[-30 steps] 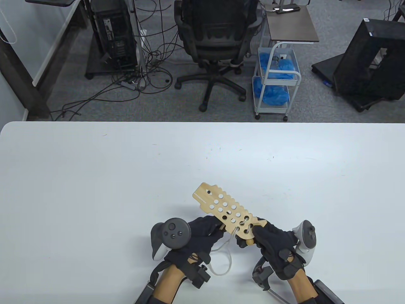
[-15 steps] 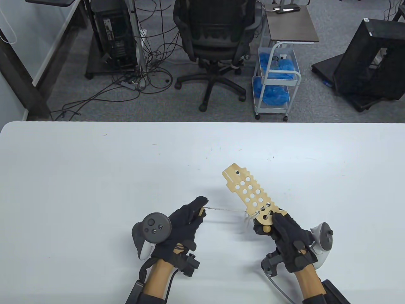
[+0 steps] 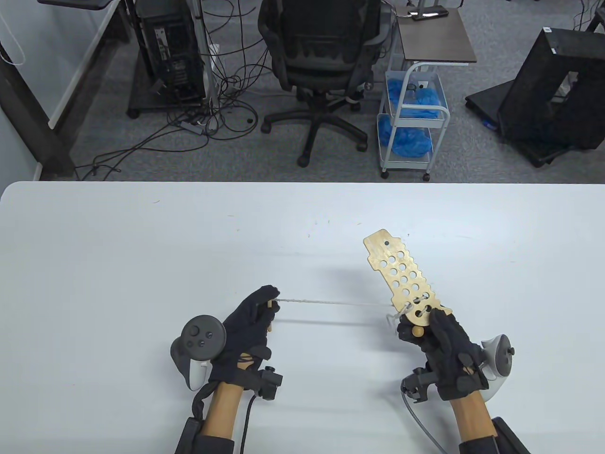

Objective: Remove rope from all holes on crocodile lacing toy

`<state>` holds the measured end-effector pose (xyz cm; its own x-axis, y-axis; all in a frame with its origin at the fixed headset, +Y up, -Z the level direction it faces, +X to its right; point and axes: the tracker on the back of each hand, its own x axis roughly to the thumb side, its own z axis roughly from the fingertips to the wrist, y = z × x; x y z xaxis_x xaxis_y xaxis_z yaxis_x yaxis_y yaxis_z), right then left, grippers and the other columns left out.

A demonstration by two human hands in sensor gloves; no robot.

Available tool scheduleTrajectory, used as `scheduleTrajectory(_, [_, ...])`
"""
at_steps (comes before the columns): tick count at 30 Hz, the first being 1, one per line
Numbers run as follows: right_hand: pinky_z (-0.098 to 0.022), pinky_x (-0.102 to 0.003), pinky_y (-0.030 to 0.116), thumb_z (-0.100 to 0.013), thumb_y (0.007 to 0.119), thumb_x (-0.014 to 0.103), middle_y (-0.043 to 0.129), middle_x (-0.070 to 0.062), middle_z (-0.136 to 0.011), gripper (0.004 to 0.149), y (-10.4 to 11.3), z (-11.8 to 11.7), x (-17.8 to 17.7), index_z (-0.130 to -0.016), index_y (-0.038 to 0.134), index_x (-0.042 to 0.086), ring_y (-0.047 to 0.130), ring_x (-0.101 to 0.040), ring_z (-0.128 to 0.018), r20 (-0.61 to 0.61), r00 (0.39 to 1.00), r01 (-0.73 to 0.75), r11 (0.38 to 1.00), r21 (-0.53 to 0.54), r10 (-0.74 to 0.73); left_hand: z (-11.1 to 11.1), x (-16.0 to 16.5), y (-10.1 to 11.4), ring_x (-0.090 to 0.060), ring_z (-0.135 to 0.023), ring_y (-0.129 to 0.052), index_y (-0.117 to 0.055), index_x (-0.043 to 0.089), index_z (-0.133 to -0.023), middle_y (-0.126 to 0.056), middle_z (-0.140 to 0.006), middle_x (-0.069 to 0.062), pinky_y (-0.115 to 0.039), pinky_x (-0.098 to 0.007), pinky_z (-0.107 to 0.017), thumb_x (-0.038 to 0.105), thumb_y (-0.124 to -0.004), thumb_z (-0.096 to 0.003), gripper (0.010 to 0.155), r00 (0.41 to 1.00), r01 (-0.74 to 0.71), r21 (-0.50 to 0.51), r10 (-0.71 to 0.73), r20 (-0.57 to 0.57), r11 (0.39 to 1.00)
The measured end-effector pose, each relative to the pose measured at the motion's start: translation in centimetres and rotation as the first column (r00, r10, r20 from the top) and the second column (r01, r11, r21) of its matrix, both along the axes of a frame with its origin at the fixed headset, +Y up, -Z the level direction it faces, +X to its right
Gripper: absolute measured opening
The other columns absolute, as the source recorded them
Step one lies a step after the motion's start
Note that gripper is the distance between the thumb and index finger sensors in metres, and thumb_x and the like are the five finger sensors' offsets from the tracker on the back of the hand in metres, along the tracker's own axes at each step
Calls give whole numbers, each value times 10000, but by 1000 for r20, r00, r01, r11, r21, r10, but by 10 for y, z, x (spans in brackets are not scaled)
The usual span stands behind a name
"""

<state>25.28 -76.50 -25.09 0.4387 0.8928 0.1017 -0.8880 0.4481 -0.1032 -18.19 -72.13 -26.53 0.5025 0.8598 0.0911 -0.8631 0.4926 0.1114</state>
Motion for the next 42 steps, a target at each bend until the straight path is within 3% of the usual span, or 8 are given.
scheduleTrajectory(16, [-459,-604,758,-470,783,380,939,-223,-725,520,-6,0,19,-863,761,41,976,-368,-525,75,996,57,998,-21,-55,0,-33,-9,-147,-665,-1000,-736,455,-940,-1014,-806,75,-746,-562,-655,368,-811,-485,470,980,-120,-17,116,-159,993])
scheduleTrajectory(25, [-469,-603,754,-474,779,383,930,-218,-739,521,-8,0,26,-871,749,47,971,-366,-540,111,989,98,995,-26,-95,2,-44,-12,-116,-635,-1020,-739,448,-920,-1039,-760,106,-768,-538,-650,407,-814,-476,453,963,-183,-17,176,-206,983])
scheduleTrajectory(35, [-494,-596,745,-486,765,387,908,-205,-771,522,-17,3,38,-892,719,62,957,-359,-573,179,956,244,969,-44,-233,4,-57,-19,-106,-636,-1005,-702,419,-940,-1013,-755,106,-761,-530,-657,406,-801,-488,463,928,-273,-21,257,-270,962])
scheduleTrajectory(42, [-512,-589,739,-488,760,386,888,-191,-802,522,-19,5,43,-911,693,87,946,-349,-601,214,951,238,970,-54,-222,6,-59,-20,-107,-627,-999,-692,407,-943,-1004,-743,103,-760,-529,-654,451,-762,-504,446,917,-282,-15,264,-298,959])
